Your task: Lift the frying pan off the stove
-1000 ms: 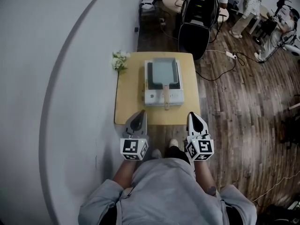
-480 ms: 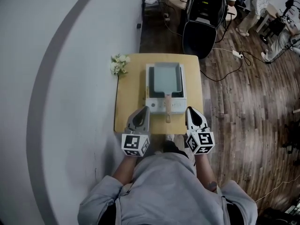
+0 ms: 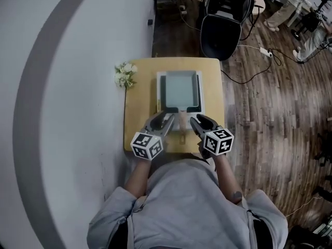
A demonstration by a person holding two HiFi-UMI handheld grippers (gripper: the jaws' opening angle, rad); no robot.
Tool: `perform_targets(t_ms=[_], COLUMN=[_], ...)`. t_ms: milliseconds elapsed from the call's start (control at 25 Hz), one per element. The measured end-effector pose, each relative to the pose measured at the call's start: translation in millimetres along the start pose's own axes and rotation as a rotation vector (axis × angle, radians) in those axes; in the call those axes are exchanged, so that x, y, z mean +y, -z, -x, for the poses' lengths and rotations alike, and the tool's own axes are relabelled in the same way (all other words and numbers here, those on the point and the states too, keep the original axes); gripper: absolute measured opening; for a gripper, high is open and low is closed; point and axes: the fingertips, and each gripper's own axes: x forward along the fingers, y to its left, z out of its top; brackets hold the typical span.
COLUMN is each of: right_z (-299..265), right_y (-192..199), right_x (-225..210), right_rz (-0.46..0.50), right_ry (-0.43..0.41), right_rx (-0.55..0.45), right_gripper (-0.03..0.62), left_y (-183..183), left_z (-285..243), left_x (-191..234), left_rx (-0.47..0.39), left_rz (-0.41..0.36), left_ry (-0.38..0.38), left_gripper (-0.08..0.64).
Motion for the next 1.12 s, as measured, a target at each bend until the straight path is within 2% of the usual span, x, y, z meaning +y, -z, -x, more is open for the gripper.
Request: perform_targets(t_ms=[160,280,360,440,520,640,720,880,1120], right_z=[-14,-22,-24,-24,-24,-25,-26,-27,-33], right_y=[38,60,73,83,87,88,92,102,106], right_x=[-1,2,1,1,5,17,23,34,36], right_rz=[-0.168,-0.336,-0.389,-0.413,-0.457,-0.535,-0.555,-0.587,-0.631], right_ry=[-0.098,-0.192,-0.211,-0.221,-0.259,-0.335,-0.365,-0.411,-0.438], right_rx=[0.106,0.157,0.193,0.226,0.238,0.238,0.252,0.291,0.315], right_gripper=[0.134,0.163,0.176,0.183,0.186,0.192,0.193,0.192,0.19], left_y=[41,72,88,102,113,123,128,135,134], left_z=[-22,-36,-45,-50,-54,-61,-65,-71,-80], left_x=[6,8,11,14,13,1,-5,-12,-20], left_rx=[0.154,0.241,0.282,0.319,0.356,0.407,0.432,0.46,0.47], left_rz=[0.144,0.297,0.406,0.478,0.523,0.592,0.643,0.748,0.822], left_ry=[0.083,0.172,0.213,0.224,0.241,0.317,0.364,0.43,0.513], left_gripper=[0.179,0.198,0.209,0.213,0.213,0.213,0.213,0.213,0.21])
